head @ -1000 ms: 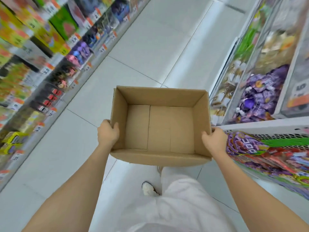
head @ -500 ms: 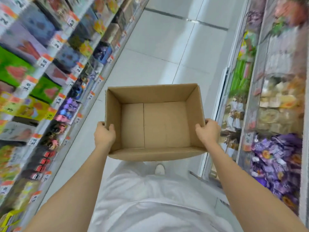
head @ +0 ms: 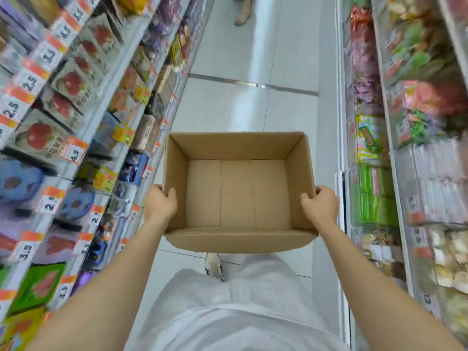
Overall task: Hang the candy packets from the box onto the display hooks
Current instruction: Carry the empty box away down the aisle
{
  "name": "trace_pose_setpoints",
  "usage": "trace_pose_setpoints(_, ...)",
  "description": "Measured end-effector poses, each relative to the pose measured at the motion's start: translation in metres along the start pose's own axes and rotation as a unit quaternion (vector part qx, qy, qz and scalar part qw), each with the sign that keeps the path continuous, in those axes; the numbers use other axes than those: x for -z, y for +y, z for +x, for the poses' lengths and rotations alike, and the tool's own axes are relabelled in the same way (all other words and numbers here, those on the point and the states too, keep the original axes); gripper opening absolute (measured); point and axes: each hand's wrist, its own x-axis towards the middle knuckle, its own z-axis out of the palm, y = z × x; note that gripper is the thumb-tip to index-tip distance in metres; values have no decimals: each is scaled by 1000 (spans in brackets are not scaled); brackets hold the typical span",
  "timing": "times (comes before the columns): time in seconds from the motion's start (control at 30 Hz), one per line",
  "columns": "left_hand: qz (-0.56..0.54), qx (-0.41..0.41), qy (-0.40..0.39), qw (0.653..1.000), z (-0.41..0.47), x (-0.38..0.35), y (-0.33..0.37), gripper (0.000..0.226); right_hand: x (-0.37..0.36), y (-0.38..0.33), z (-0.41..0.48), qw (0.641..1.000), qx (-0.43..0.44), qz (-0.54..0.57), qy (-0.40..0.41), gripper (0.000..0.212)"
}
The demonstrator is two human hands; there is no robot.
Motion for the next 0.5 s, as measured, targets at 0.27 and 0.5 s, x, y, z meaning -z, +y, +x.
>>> trace_pose_setpoints(0.27,87,-56,-56,993,183,-66,201,47,-15,-79,190,995,-78,13,53,28)
trace_pose_setpoints(0.5,106,-84,-67,988,336,-142,390,38,-16,-159,391,990,-116,30,77,28)
